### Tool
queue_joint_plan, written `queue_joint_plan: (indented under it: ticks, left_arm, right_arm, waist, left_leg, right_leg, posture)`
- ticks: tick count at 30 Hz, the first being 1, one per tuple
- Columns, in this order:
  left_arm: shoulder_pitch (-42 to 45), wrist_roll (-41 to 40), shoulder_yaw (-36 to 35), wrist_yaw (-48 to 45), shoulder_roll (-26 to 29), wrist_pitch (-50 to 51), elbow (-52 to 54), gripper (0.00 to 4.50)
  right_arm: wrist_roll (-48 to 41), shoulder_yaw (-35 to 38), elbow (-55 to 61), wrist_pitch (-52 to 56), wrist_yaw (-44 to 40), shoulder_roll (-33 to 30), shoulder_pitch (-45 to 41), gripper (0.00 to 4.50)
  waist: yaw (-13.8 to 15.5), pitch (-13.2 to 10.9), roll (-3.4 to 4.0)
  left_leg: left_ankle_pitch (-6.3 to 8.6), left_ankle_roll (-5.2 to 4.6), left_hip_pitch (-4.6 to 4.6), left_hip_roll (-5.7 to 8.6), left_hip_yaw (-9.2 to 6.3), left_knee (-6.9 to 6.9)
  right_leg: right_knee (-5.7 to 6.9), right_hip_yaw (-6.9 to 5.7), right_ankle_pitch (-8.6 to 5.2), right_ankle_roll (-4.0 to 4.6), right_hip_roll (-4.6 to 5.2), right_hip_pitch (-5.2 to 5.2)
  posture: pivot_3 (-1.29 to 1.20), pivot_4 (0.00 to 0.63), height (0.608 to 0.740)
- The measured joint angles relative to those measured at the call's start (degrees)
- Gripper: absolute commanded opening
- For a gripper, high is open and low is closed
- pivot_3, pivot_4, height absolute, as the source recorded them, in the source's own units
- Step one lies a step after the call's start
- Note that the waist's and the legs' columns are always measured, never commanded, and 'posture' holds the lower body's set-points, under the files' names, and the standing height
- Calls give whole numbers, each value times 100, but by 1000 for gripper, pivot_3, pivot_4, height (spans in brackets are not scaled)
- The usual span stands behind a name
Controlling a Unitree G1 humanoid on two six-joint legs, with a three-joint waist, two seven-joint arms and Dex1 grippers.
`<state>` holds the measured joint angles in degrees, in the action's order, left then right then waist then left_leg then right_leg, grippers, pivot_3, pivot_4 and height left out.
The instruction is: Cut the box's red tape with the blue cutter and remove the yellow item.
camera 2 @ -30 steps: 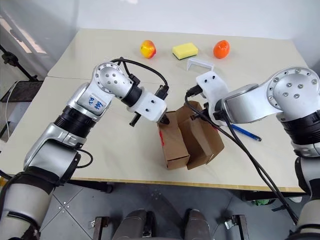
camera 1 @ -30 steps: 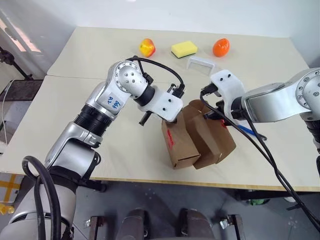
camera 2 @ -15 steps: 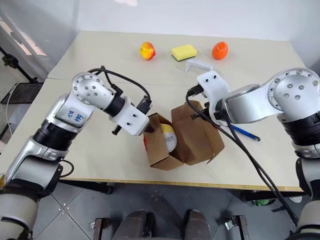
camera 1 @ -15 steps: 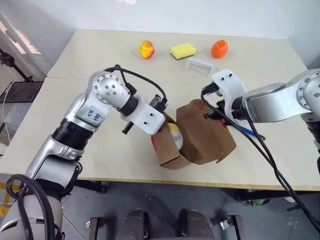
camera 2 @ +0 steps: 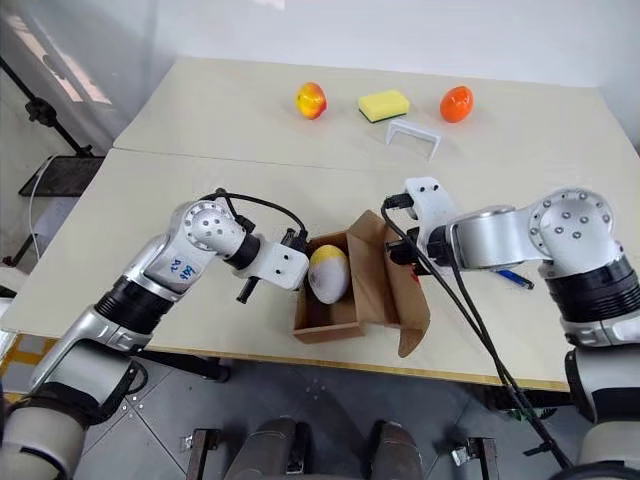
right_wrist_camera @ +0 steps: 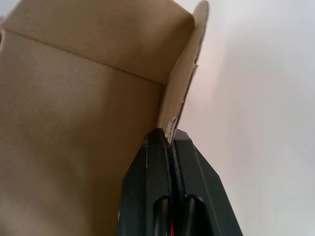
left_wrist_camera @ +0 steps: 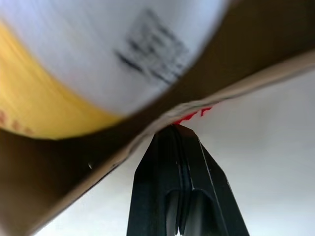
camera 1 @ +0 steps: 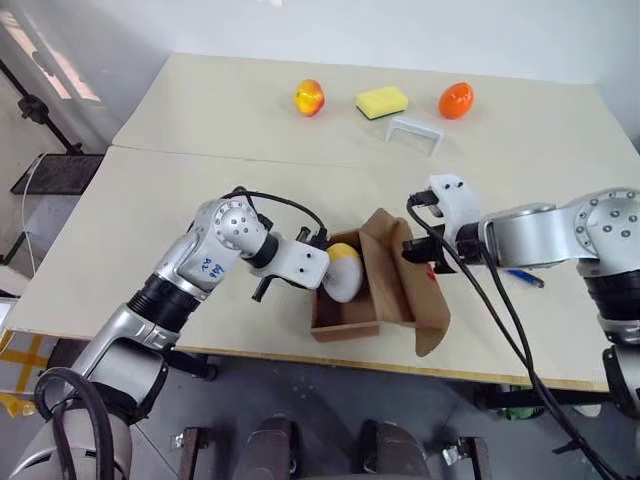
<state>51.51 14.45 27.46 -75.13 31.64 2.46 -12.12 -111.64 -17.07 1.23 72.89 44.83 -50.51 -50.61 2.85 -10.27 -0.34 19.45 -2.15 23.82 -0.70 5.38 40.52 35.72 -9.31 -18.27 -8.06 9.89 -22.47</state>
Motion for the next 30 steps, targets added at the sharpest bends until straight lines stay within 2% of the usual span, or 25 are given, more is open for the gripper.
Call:
queue_joint_plan:
  ticks: [3,6,12,15,17,27,28,30]
  left_arm:
    - [1,-6,-30,-9,13,41,-13,0]
    - [1,-51,-54,-23,24,106,-34,0]
    - [-2,-323,-229,-89,16,430,-65,0]
    - [-48,-695,-441,-213,0,909,-3,563]
    - [-47,-778,-510,-220,35,1025,-2,1204]
    - [-167,-1151,-899,-289,647,1484,143,4289]
    - [-167,-1226,-957,-308,690,1573,230,4486]
    - [-150,-1448,-1127,-323,711,1817,350,4486]
  right_arm:
    - [295,-10,355,-93,49,-20,112,28]
    - [799,169,670,-130,-248,-32,194,689]
    - [1344,446,789,-34,-947,-212,381,2798]
    - [1896,652,826,117,-1692,-509,396,3804]
    - [2243,798,828,153,-2095,-606,396,4495]
    - [3863,1397,1021,224,-4505,-1415,637,4500]
    - [4010,1444,1080,220,-4759,-1474,729,4500]
    - [4271,1600,1200,185,-5242,-1656,931,4500]
  waist:
    - [-27,0,0]
    - [-44,0,0]
    - [-77,0,0]
    - [-105,0,0]
    - [-129,0,0]
    - [-128,0,0]
    - [-123,-1,0]
    - [-113,-1,0]
  left_leg:
    - [0,0,5,-1,0,0]
    - [0,1,6,0,1,0]
    - [0,1,16,1,0,2]
    - [0,1,23,2,-1,4]
    - [0,1,22,8,-1,4]
    - [-1,2,25,10,-1,6]
    - [0,1,29,10,-2,9]
    - [0,1,30,11,-2,11]
  right_leg:
    - [0,1,0,0,-1,-9]
    - [0,0,0,0,-3,-9]
    - [0,-3,0,0,-4,-15]
    - [0,-4,0,0,-4,-18]
    - [0,-4,0,0,-7,-18]
    - [-1,-1,0,0,-11,-22]
    - [-1,-1,0,0,-10,-22]
    - [-2,0,1,-1,-10,-22]
  posture:
    - [0,150,740]
    - [0,150,740]
    - [0,150,740]
    - [0,150,740]
    - [0,150,740]
    - [0,150,740]
    - [0,150,740]
    - [0,150,740]
